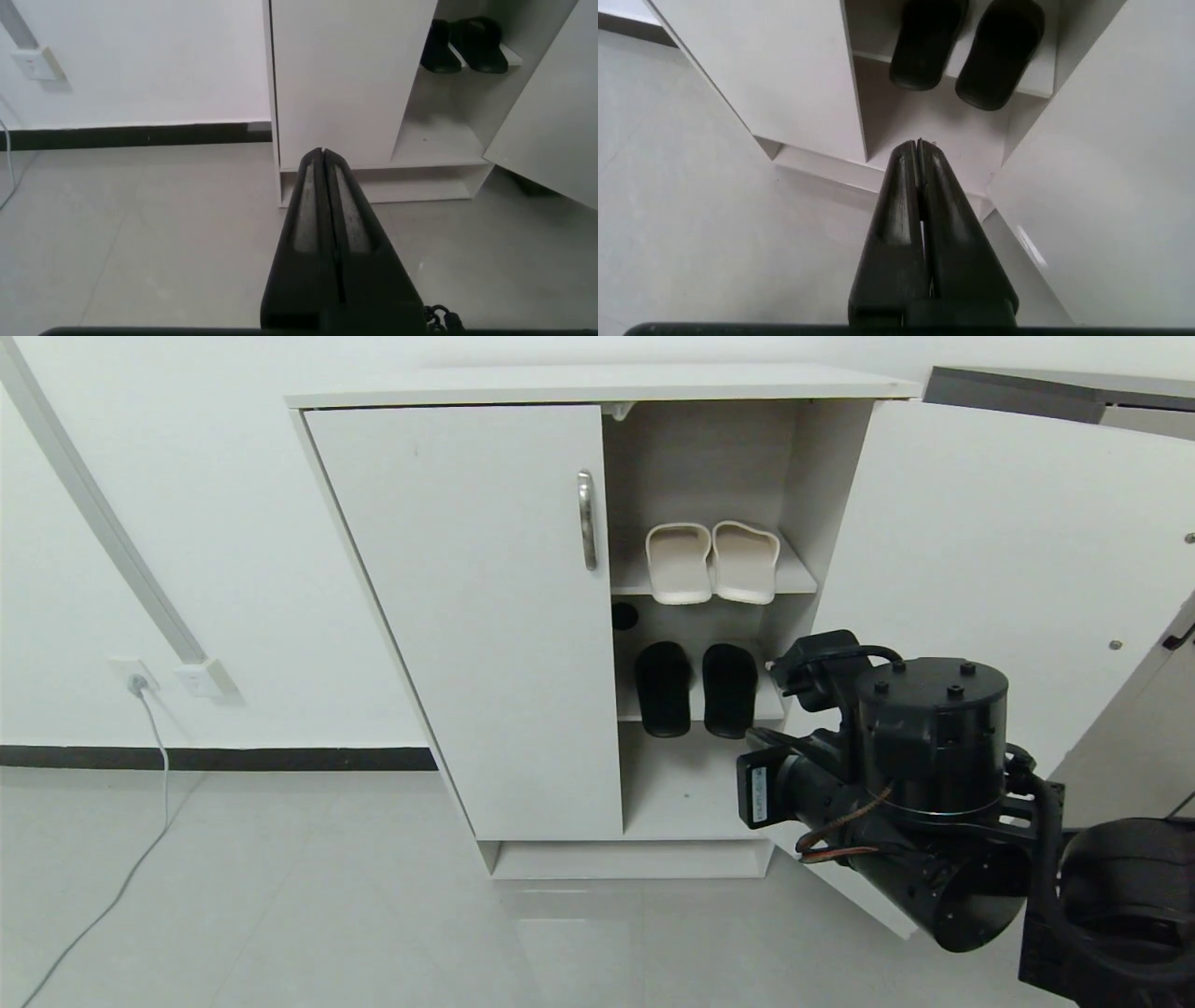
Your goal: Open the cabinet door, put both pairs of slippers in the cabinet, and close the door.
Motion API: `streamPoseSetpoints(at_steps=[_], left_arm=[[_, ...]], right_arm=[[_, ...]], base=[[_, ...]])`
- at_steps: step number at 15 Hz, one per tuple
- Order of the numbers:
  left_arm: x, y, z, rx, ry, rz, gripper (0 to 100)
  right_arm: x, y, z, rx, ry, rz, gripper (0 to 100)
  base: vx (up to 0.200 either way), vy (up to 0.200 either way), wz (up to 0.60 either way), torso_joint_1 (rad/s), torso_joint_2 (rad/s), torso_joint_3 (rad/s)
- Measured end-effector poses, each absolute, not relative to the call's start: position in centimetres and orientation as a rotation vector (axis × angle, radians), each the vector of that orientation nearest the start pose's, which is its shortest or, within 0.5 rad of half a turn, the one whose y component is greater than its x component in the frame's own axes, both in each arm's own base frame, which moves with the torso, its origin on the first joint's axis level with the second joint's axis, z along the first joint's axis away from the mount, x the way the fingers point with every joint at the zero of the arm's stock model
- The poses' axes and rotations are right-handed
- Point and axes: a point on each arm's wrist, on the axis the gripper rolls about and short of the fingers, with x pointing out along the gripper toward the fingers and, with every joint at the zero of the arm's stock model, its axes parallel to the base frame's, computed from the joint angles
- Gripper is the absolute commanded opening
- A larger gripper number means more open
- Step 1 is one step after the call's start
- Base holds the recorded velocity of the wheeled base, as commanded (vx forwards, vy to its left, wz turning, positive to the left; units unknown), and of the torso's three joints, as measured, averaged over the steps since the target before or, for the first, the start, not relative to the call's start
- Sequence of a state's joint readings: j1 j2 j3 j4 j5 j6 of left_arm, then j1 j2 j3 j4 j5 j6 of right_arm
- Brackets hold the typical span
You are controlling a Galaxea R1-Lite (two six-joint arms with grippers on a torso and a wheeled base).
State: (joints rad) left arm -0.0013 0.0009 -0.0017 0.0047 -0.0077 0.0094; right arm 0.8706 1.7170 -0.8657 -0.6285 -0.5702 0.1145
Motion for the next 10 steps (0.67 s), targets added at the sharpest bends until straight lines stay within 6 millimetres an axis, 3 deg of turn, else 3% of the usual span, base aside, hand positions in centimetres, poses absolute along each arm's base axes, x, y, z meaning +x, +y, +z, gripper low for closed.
streamPoseSetpoints(at_steps=[6,10], left_arm=[[-2.29,-0.01,7.55,0.009,0.003,-0.009,0],[-2.28,-0.01,7.51,0.008,0.006,-0.010,0]], right_arm=[[21.12,23.11,19.18,-0.037,0.188,0.285,0],[21.09,23.10,18.94,-0.048,0.196,0.286,0]], base=[[0.000,0.000,0.00,0.000,-0.01,-0.005],[0.000,0.000,0.00,0.019,-0.21,-0.319]])
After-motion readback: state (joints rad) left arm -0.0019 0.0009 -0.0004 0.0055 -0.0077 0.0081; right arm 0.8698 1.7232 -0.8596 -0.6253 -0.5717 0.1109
